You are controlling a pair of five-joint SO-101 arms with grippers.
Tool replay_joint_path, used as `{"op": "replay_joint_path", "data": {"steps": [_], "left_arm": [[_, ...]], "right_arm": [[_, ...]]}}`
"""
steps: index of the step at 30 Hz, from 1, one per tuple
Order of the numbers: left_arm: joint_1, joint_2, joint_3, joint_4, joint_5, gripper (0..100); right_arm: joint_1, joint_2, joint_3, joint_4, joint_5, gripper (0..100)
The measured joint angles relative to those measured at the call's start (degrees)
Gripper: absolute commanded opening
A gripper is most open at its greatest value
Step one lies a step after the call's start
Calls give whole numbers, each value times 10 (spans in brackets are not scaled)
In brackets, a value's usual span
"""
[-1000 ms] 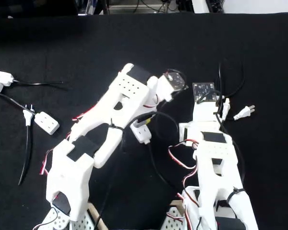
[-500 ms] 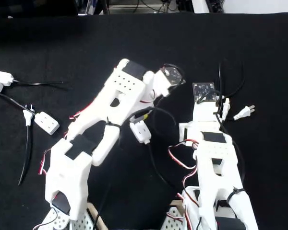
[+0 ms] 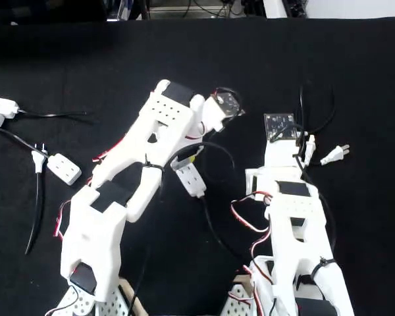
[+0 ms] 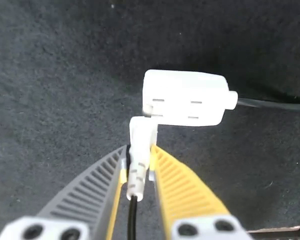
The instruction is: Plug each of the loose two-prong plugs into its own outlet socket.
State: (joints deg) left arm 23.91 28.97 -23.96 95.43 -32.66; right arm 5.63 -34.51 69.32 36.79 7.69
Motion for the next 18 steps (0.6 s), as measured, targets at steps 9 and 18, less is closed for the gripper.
{"op": "replay_joint_path", "data": {"steps": [9, 18], "left_arm": [[28, 5, -8, -9, 11, 30], [51, 13, -9, -13, 13, 30]], "right_arm": [[0, 0, 0, 0, 0, 15], [0, 0, 0, 0, 0, 15]]}}
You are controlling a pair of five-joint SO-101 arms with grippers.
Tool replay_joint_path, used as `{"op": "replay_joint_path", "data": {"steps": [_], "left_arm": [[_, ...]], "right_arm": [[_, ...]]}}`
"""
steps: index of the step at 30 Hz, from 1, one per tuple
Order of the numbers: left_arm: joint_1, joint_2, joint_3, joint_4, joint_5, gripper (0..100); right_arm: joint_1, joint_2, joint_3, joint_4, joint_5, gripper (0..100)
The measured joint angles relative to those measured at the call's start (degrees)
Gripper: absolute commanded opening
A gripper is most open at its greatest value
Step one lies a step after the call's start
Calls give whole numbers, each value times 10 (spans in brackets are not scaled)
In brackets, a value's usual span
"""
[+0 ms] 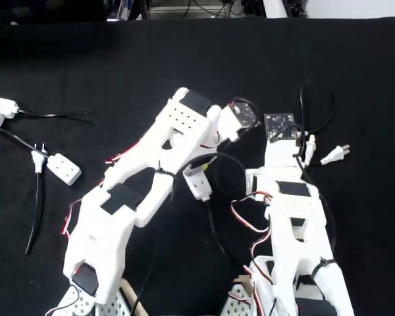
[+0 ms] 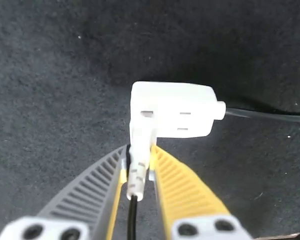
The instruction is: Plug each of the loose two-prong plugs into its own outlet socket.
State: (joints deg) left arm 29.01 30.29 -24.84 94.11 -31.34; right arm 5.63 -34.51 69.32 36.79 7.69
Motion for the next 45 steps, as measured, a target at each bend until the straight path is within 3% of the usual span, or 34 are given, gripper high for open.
{"op": "replay_joint_path", "data": {"steps": [21, 28, 34, 40, 45], "left_arm": [[9, 47, 64, -90, 34, 31], [8, 49, 60, -91, 35, 105], [8, 60, 5, -52, 35, 111], [-9, 69, -55, 3, 41, 216], [-33, 70, -97, 16, 83, 225]], "right_arm": [[0, 0, 0, 0, 0, 15], [0, 0, 0, 0, 0, 15], [0, 0, 0, -9, 0, 15], [0, 0, 0, -11, 0, 15], [0, 0, 0, -11, 0, 16]]}}
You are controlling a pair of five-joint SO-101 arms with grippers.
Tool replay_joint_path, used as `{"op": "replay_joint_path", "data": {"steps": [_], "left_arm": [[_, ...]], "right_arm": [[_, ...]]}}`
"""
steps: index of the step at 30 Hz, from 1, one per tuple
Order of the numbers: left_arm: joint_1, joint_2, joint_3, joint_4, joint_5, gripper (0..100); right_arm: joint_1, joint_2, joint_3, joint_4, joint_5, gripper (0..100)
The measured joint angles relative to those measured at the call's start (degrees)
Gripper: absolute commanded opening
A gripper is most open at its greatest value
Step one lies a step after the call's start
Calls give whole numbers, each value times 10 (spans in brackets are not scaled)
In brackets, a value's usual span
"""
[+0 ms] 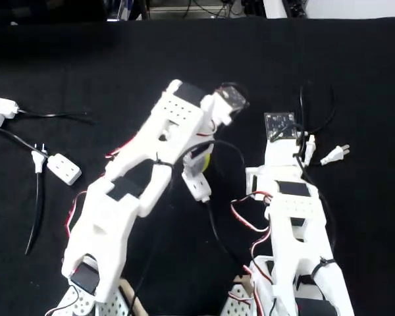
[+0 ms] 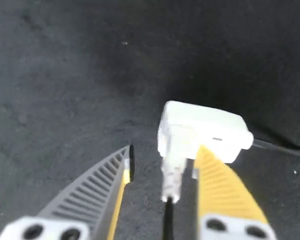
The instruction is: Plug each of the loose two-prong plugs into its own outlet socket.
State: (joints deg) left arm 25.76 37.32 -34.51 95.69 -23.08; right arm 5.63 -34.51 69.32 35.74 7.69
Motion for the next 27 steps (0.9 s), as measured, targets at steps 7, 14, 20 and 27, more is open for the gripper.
{"op": "replay_joint_path", "data": {"steps": [7, 14, 20, 27], "left_arm": [[0, 0, -63, 39, 8, 229], [-26, 0, -155, 42, 25, 318], [-84, 0, -271, 43, 77, 322], [-186, 0, -400, 46, 171, 322]], "right_arm": [[0, 0, 0, 0, 0, 129], [0, 0, 0, -2, 0, 154], [0, 0, 5, -5, 0, 158], [-6, 0, 5, -5, 27, 178]]}}
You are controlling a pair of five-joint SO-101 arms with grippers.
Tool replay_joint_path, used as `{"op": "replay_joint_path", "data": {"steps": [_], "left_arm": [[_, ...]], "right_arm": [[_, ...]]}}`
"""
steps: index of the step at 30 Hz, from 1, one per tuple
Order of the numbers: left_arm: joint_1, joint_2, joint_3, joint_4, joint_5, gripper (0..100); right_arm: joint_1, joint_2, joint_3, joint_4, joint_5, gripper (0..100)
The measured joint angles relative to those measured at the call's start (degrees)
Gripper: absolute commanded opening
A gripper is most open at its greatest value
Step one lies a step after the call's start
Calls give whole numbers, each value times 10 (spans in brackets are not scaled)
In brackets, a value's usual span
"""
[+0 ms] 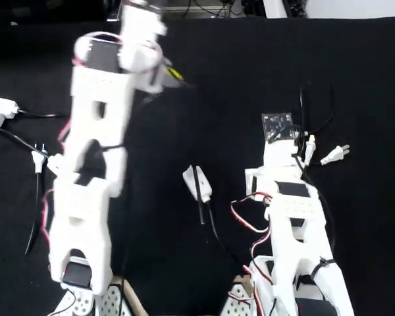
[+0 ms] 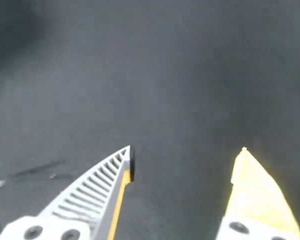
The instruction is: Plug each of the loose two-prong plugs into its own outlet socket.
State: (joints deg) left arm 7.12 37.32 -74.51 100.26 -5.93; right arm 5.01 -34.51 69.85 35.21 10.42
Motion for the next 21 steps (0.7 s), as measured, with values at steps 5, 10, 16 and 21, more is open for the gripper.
{"op": "replay_joint_path", "data": {"steps": [5, 10, 16, 21], "left_arm": [[-105, 0, 11, 1, 65, 322], [-179, -3, 142, 1, 96, 320], [-237, -103, 353, 0, 110, 320], [-288, -244, 526, -11, 109, 319]], "right_arm": [[-28, 0, 5, 0, 41, 191], [-58, 0, -2, 29, 57, 199], [-149, 0, -57, 99, 56, 203], [-220, 0, -87, 119, 9, 227]]}}
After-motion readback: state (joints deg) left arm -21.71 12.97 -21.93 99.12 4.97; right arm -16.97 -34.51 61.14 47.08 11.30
